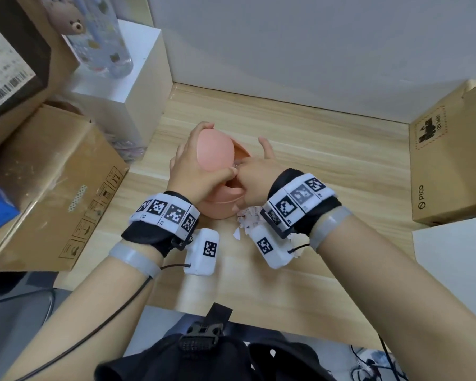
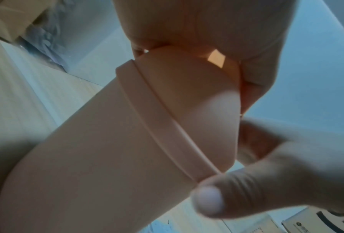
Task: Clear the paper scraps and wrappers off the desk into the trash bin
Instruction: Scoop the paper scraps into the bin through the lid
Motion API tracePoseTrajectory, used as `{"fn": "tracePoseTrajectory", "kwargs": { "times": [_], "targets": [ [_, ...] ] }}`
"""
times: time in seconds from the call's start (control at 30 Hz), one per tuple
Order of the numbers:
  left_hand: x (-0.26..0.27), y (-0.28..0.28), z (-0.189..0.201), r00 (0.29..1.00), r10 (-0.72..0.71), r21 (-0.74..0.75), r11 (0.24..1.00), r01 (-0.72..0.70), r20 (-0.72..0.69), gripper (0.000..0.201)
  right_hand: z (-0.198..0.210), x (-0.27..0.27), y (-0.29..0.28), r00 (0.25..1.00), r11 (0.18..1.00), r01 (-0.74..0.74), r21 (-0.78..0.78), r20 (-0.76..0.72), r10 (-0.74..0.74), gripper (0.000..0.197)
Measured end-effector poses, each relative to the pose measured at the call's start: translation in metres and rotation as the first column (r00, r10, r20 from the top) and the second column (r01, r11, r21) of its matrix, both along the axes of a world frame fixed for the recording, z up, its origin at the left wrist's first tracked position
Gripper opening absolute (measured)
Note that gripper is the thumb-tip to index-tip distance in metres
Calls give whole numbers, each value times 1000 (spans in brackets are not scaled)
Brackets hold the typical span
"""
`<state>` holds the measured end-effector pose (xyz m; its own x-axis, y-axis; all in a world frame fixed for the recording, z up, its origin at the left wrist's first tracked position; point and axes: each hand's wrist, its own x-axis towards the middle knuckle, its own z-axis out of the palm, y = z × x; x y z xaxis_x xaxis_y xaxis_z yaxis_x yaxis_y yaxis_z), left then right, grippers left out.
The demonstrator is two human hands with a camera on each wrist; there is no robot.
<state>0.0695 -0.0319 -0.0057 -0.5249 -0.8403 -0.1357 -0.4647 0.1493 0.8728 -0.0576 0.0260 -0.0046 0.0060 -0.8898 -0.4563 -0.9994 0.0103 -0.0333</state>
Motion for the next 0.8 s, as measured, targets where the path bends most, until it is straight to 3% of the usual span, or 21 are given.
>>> {"fn": "tracePoseTrajectory", "kwargs": {
  "times": [0.07,0.13,0.2,0.27,0.37,0.47,0.53,0.63,0.7,0.8],
  "targets": [
    [0,-1,0,1000,4,5,1000,-4,-16,83,9,-9,9,992,989,57,-135,122,-40,35],
    [0,-3,-1,999,-3,26,1000,3,-35,82,14,-23,23,933,935,186,-302,354,-71,29],
    [1,-8,-4,999,33,42,999,-32,-40,81,10,-41,41,790,821,434,-371,595,-149,30],
    [4,-14,-7,996,76,62,995,-73,-39,82,-5,-58,63,608,667,697,-264,712,-353,38],
    [6,-17,-6,995,90,90,992,-86,-45,76,-44,-83,98,366,426,903,-50,609,-704,66],
    [4,-16,-2,992,104,98,990,-97,-65,73,-80,-90,119,275,345,930,124,385,-881,97],
    [3,-16,-3,990,115,103,989,-107,-79,73,-95,-79,119,300,384,899,209,342,-890,107],
    [2,-16,-5,990,112,105,989,-102,-91,74,-102,-52,100,410,504,839,205,370,-833,114],
    [1,-15,-6,990,109,105,990,-99,-94,73,-102,-37,82,522,606,779,161,369,-769,113],
    [1,-15,-6,989,108,97,990,-98,-99,74,-109,-19,61,760,803,589,91,278,-588,99]
  ]
}}
